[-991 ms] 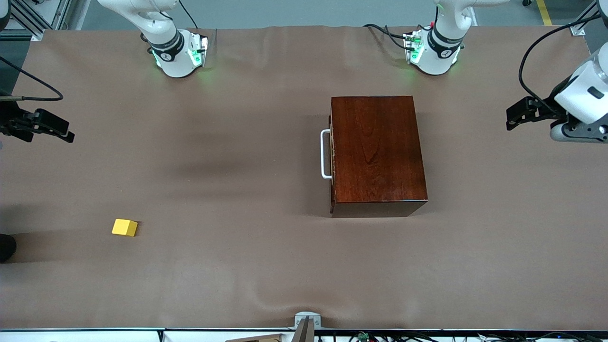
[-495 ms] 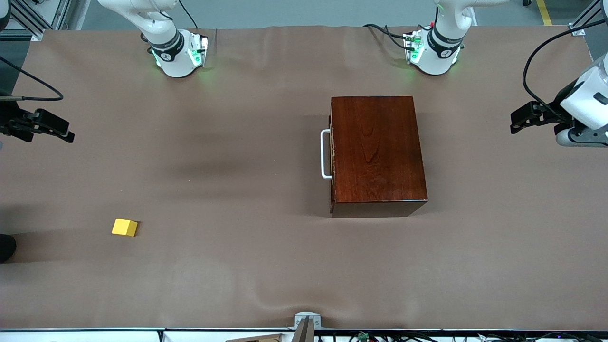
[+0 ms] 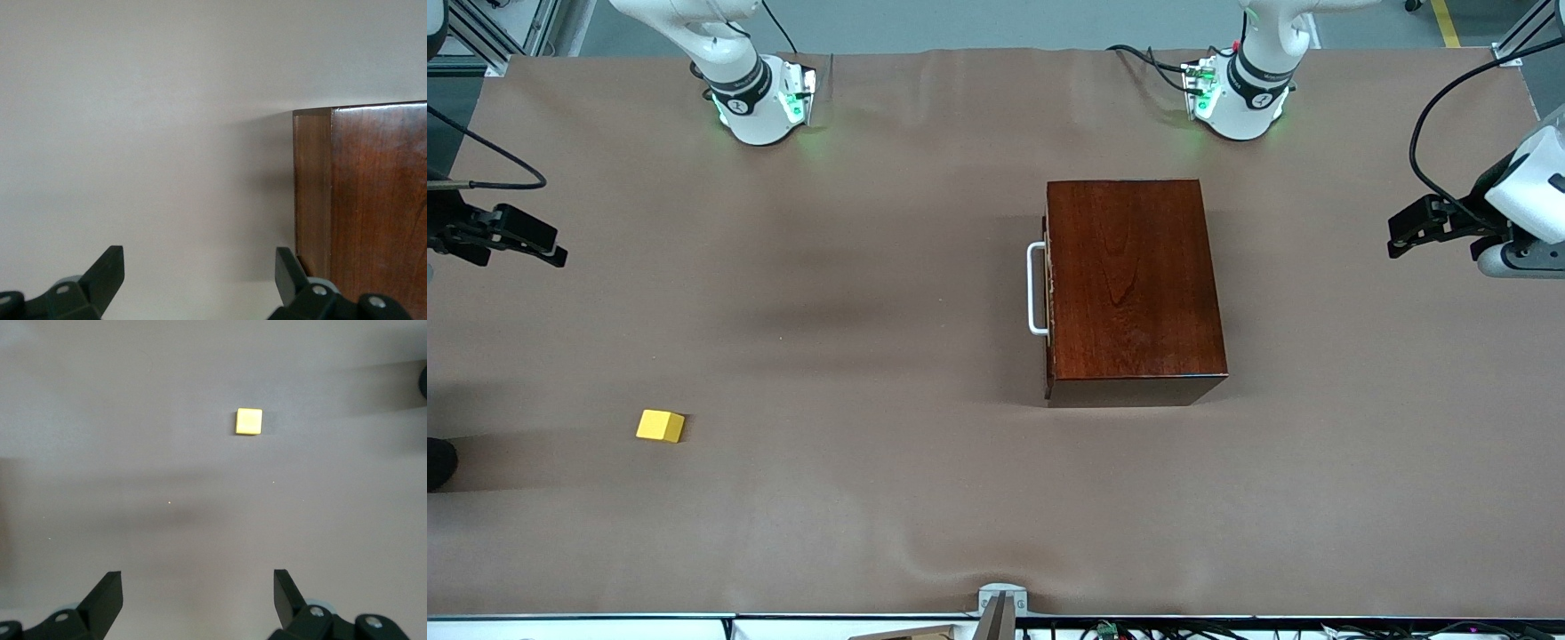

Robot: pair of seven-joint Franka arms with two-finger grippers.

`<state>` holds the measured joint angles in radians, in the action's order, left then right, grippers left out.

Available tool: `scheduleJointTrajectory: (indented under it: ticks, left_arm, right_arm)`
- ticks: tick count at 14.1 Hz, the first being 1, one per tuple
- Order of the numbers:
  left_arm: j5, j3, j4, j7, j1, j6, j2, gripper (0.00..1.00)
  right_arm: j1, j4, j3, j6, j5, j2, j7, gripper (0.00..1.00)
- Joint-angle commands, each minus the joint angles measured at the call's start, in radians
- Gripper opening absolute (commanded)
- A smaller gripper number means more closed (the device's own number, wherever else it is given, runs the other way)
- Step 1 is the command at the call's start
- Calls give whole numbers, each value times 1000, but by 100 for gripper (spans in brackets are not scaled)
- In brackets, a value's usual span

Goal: Open drawer, take yellow block, close drawer

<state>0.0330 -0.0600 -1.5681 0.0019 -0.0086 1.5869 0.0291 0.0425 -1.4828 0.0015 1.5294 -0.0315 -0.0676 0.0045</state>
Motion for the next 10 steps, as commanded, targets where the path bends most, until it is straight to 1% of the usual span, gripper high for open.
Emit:
scheduleJointTrajectory:
  ticks: [1, 10]
  left_arm:
    - [18, -9, 10, 1, 9, 1, 3, 100]
    - [8, -9, 2, 0, 9, -15, 2, 100]
  right_arm:
    - [-3, -10, 2, 3, 7, 11, 3, 100]
    - [-3, -10, 2, 1, 7, 11, 3, 100]
